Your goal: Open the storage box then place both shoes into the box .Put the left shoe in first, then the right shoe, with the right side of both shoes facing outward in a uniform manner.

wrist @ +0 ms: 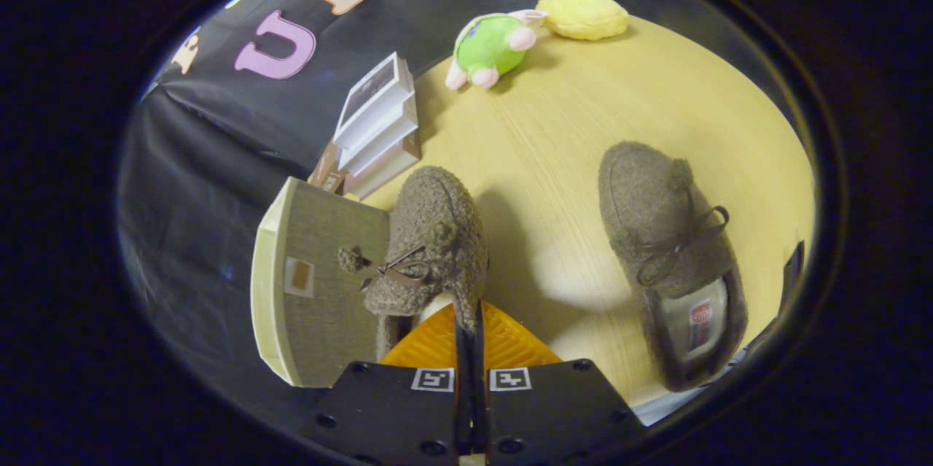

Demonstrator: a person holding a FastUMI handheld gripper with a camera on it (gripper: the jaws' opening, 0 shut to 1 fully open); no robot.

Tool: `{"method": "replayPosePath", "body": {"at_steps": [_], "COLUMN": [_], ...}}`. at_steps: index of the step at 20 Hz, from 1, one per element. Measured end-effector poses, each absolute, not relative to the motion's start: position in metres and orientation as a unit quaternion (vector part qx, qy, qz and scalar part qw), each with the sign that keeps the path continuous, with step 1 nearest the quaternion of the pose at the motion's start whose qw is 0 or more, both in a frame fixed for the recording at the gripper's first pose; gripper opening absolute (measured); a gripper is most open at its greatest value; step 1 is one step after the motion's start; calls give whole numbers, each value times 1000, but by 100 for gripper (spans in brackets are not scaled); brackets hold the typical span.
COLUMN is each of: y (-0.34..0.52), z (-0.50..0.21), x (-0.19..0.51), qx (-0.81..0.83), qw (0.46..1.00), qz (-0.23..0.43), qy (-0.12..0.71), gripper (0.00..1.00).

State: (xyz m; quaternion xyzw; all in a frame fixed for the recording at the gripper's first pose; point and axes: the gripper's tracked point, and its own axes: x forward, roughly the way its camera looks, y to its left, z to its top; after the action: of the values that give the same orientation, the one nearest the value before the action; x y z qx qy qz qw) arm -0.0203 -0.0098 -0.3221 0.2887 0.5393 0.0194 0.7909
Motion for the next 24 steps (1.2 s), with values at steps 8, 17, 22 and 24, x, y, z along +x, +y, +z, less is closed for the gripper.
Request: {"method": "replayPosePath", "body": {"at_steps": [8,17,22,24], "y": [23,111,161,179], "z": [-235,-195,-210,-222], "x": [15,31,32,31], "qx": [291,273,247,235], "qw": [816,819,814,812], "qz": [47,102,120,121], "qy": [497,494,512,521], "gripper": [4,4,4,4]}}
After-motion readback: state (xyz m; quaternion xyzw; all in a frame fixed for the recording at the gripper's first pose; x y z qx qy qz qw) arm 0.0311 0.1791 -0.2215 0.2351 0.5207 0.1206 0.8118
